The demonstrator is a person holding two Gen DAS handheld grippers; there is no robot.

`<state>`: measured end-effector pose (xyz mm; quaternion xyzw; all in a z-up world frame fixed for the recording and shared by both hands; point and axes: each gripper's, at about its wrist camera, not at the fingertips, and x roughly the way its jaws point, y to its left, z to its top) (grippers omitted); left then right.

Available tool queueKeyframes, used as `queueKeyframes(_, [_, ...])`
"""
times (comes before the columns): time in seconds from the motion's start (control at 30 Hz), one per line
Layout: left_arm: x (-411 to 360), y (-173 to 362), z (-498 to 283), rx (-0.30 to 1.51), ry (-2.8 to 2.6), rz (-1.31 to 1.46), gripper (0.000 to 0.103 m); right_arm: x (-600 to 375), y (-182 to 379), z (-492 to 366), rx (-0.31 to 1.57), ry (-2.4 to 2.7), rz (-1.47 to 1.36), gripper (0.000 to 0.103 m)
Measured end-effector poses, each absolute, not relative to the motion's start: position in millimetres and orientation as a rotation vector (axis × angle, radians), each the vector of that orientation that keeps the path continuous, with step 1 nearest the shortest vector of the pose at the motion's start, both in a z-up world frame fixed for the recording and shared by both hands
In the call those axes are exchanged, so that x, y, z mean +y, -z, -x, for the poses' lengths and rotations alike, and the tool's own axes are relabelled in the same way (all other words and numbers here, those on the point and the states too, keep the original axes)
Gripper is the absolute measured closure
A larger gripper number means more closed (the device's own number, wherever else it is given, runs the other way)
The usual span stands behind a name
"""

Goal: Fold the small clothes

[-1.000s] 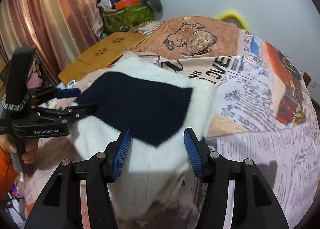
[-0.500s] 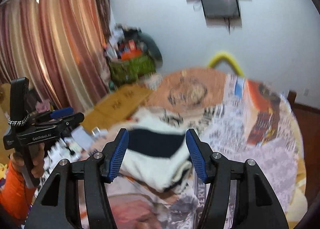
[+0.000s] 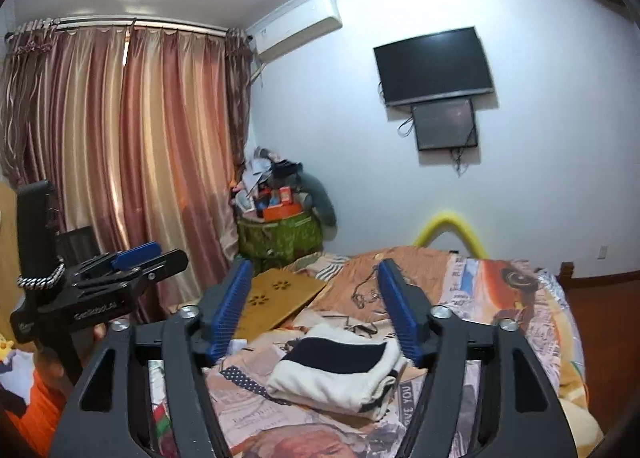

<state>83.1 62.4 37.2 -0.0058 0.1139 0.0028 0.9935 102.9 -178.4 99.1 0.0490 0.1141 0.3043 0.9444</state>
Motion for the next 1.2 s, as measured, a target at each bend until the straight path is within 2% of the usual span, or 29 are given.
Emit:
queueKeyframes(0.07, [56.9,-34.4,-75.8,0.226,-0.014,0.001,0.021,-179.2,-97.7,-98.8,0.235,-0.6,-0.08,0.027])
queueKeyframes(0.1, [54.6,-33.3,-73.8,0.227,-0.017,-0.001,0.016,-178.6,-96.5,-99.2,0.238,-0.587,-0.07,0.021])
queueKeyframes(0.2, [51.3,-30.4,-68.9,0.221,-0.033,0.005,0.004,-178.3,-95.0,-98.5,0.236,-0.567,-0.055,0.011])
queueKeyframes(0.3, [49.5,-30.4,-63.9,0.21,-0.044,0.0,0.0,-179.4,-93.5,-96.6,0.233,-0.545,-0.046,0.0])
queueKeyframes(1.2, [42.5,-27.2,-59.3,0.225,-0.049,0.009,0.0,-186.3,-83.9,-88.6,0.283,-0.525,-0.026,0.0])
